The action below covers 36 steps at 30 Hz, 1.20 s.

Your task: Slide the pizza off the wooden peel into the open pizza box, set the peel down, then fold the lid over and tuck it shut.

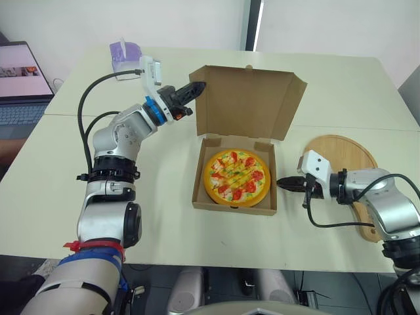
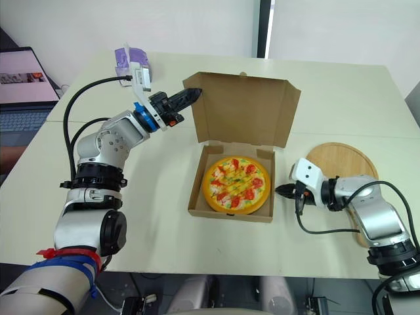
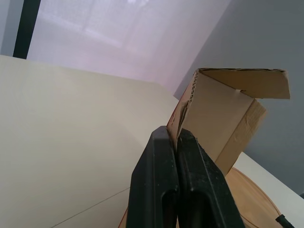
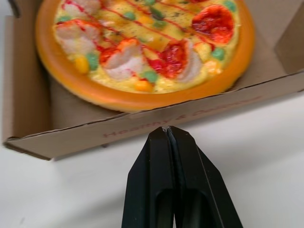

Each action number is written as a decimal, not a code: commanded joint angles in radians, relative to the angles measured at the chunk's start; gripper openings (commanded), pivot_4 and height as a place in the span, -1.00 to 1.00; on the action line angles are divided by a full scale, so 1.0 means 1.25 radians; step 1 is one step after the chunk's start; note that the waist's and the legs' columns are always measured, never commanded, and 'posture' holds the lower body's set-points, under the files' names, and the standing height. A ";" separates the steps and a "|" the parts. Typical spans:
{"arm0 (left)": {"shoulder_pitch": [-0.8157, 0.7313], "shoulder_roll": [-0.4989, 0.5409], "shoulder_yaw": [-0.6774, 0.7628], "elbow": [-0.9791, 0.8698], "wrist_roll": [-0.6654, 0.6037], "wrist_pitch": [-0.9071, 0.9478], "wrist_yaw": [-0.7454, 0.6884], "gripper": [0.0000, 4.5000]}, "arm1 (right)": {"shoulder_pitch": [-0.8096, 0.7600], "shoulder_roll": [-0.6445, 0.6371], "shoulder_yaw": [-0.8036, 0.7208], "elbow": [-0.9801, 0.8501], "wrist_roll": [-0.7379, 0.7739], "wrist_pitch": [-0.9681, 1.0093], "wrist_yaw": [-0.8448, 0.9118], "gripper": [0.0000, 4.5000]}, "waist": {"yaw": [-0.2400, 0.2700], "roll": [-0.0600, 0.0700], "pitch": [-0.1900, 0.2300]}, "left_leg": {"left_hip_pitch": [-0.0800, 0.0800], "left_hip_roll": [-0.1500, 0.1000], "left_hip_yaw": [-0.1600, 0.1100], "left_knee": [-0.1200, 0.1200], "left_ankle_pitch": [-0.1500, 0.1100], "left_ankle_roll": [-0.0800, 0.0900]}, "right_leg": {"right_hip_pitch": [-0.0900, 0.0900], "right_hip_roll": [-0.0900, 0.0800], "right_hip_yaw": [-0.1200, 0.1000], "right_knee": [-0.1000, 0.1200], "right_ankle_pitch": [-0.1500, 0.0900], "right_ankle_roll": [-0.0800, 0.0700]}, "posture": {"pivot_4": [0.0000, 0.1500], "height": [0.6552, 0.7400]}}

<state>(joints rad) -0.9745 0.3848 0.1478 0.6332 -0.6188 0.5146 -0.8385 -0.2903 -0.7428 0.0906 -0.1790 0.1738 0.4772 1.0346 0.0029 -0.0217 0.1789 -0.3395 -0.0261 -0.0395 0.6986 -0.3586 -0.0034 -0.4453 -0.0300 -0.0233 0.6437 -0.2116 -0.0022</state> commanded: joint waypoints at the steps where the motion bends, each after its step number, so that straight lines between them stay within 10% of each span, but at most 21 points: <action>1: -0.029 -0.007 0.025 -0.012 0.005 -0.019 -0.007 -1.00 | -0.037 0.019 -0.066 0.023 0.004 -0.037 -0.071 -0.97 | 0.000 0.000 0.000 | 0.000 0.000 0.000 0.000 0.000 0.000 | 0.000 0.000 0.000 0.000 0.000 0.000 | 1.00 1.00; 14: -0.023 -0.026 0.049 -0.075 0.017 -0.053 0.018 -1.00 | -0.186 0.149 -0.223 0.114 0.030 -0.112 -0.346 0.98 | -0.003 0.000 0.000 | -0.007 -0.001 0.000 0.001 0.000 0.000 | -0.008 0.000 0.000 0.003 0.001 -0.001 | 1.00 1.00; 31: -0.001 -0.037 0.047 -0.109 0.028 -0.036 0.025 -1.00 | -0.299 0.218 -0.226 0.054 0.166 0.043 -0.388 0.99 | -0.004 0.000 0.000 | -0.007 -0.001 0.002 0.001 0.001 0.000 | -0.008 0.000 0.001 0.004 0.001 -0.001 | 1.00 1.00; 36: -0.001 -0.035 0.047 -0.101 0.035 -0.042 0.029 -1.00 | -0.277 0.210 -0.223 0.025 0.181 0.039 -0.375 0.41 | -0.004 0.000 0.000 | -0.007 -0.001 0.002 0.001 0.001 0.000 | -0.008 0.000 0.001 0.004 0.001 -0.001 | 1.00 1.00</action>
<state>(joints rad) -0.9643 0.3356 0.1953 0.5473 -0.5781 0.4776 -0.7982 -0.6387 -0.4639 -0.1732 -0.0942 0.3781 0.5401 0.5629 -0.0024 -0.0215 0.1787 -0.3485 -0.0268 -0.0373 0.7002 -0.3579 -0.0032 -0.4558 -0.0302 -0.0215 0.6485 -0.2104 -0.0035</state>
